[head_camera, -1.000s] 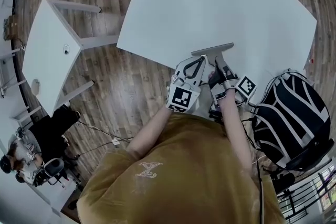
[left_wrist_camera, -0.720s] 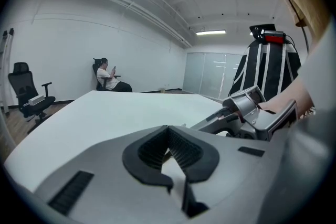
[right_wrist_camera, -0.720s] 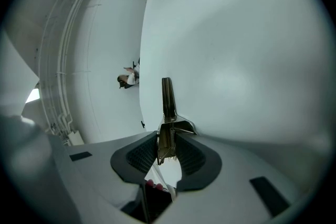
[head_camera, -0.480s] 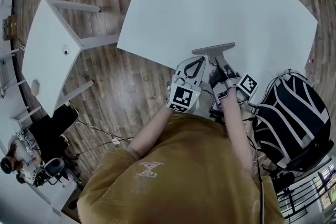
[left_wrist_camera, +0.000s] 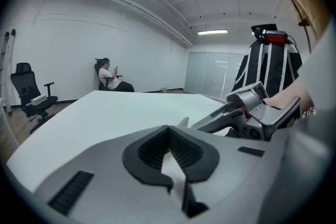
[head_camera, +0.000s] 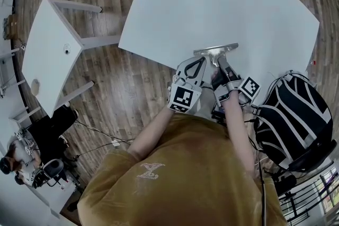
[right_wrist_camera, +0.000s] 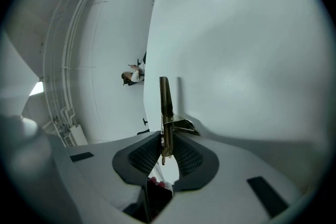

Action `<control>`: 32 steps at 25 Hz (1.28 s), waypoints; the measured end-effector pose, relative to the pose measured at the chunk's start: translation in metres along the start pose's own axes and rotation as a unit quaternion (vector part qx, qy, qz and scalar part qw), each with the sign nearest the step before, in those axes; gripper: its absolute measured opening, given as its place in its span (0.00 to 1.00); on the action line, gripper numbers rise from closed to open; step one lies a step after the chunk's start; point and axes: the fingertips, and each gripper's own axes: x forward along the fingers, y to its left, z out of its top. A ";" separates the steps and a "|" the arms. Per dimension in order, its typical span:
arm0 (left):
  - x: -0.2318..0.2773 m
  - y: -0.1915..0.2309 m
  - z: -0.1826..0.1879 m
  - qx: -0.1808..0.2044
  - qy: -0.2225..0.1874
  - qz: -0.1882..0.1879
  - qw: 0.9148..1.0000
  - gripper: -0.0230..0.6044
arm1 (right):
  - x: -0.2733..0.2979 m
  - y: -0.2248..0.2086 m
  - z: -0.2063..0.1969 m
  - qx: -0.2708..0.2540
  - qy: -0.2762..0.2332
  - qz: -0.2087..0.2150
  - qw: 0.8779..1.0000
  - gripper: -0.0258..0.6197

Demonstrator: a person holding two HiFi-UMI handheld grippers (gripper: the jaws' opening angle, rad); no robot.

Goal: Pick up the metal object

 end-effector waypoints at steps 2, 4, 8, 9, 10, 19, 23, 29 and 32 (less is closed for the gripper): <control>-0.001 0.002 0.000 -0.001 0.000 0.004 1.000 0.05 | -0.001 0.003 -0.001 -0.011 0.002 0.003 1.000 0.16; -0.003 0.002 0.000 -0.002 0.000 0.007 1.000 0.05 | -0.003 0.005 -0.001 -0.016 0.003 0.006 1.000 0.16; -0.005 0.001 0.004 -0.002 -0.007 0.011 1.000 0.05 | -0.007 0.013 -0.002 -0.032 0.003 0.012 0.999 0.16; -0.005 0.001 0.007 -0.003 -0.010 0.012 1.000 0.05 | -0.008 0.016 -0.002 -0.039 0.003 0.015 0.999 0.16; -0.006 0.001 0.010 -0.003 -0.013 0.013 1.000 0.05 | -0.010 0.020 -0.002 -0.046 0.003 0.018 0.999 0.16; -0.016 -0.005 0.043 0.005 -0.048 0.022 0.999 0.05 | -0.029 0.056 -0.003 -0.077 -0.004 0.055 0.995 0.15; -0.024 -0.009 0.064 0.009 -0.070 0.025 0.997 0.05 | -0.039 0.077 -0.003 -0.104 -0.004 0.082 0.991 0.16; -0.034 -0.020 0.098 0.018 -0.103 0.035 0.994 0.05 | -0.061 0.115 0.005 -0.129 -0.014 0.123 0.984 0.16; -0.039 -0.022 0.113 0.025 -0.120 0.039 0.992 0.05 | -0.070 0.134 0.008 -0.149 -0.020 0.140 0.979 0.16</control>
